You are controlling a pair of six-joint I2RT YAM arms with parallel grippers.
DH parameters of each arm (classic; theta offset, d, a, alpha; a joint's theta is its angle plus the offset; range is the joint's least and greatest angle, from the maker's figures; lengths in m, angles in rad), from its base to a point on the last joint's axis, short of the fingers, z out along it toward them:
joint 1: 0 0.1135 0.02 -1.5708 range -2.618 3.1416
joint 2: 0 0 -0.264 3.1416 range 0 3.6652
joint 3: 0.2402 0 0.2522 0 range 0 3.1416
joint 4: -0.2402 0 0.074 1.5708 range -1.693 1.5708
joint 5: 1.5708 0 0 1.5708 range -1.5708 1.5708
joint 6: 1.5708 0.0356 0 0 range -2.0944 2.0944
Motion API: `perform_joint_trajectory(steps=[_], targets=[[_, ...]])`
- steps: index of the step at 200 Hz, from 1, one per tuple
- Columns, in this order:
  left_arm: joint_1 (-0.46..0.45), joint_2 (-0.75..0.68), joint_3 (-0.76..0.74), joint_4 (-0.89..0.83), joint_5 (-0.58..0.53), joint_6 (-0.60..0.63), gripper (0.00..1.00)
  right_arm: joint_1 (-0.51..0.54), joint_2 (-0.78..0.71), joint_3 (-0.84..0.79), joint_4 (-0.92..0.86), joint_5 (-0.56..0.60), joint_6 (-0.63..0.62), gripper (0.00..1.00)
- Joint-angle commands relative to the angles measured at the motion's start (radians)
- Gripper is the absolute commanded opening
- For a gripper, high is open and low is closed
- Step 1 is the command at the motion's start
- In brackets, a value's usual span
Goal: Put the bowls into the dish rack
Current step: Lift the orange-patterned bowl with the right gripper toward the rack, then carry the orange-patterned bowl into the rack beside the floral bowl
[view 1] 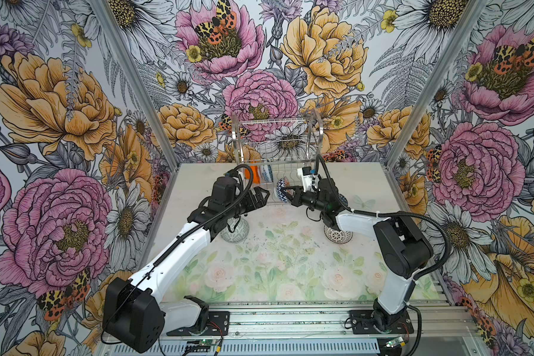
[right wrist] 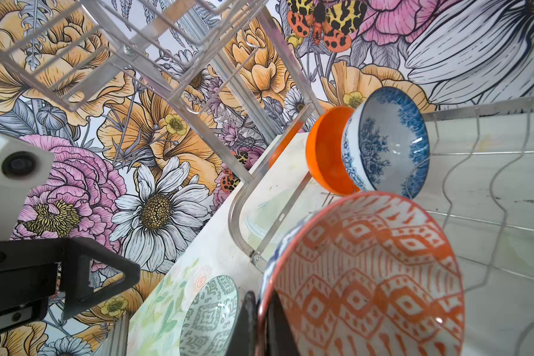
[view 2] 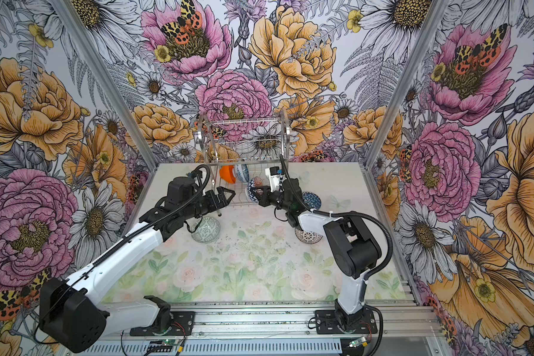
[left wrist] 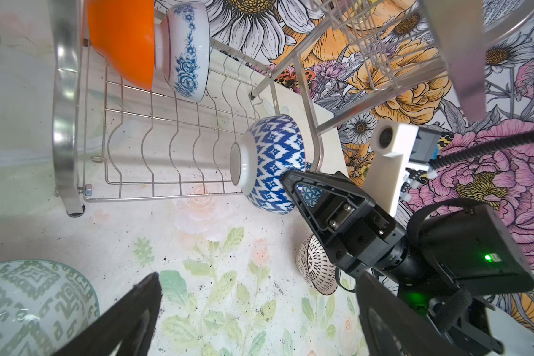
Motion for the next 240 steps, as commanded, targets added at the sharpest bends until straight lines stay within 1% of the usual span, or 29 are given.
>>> perform_joint_trajectory(steps=[1, 17, 39, 67, 90, 149, 177, 210, 240], targets=[[-0.006, 0.012, 0.011, 0.042, -0.018, 0.017, 0.99, 0.004, 0.04, 0.02, 0.2, -0.024, 0.052, 0.0], [-0.007, 0.022, 0.011, 0.045, -0.019, 0.014, 0.99, 0.003, 0.069, 0.019, 0.254, -0.009, 0.087, 0.0], [-0.009, 0.027, -0.024, 0.106, -0.019, 0.014, 0.99, 0.002, 0.094, 0.009, 0.303, 0.005, 0.103, 0.0], [0.003, 0.035, -0.048, 0.132, -0.011, 0.015, 0.99, 0.001, 0.104, 0.023, 0.295, 0.011, 0.097, 0.0], [0.024, 0.043, -0.052, 0.137, 0.026, -0.004, 0.99, -0.001, 0.119, 0.05, 0.282, 0.02, 0.096, 0.0], [0.045, 0.03, -0.071, 0.136, 0.02, -0.009, 0.99, -0.006, 0.207, 0.162, 0.27, 0.057, 0.122, 0.0], [0.045, 0.044, -0.065, 0.136, 0.04, -0.015, 0.99, -0.007, 0.247, 0.208, 0.273, 0.09, 0.135, 0.0], [0.046, 0.046, -0.065, 0.135, 0.039, -0.015, 0.99, -0.016, 0.304, 0.271, 0.286, 0.085, 0.16, 0.0], [0.049, 0.044, -0.062, 0.129, 0.037, -0.014, 0.99, -0.021, 0.33, 0.296, 0.287, 0.11, 0.158, 0.0]])
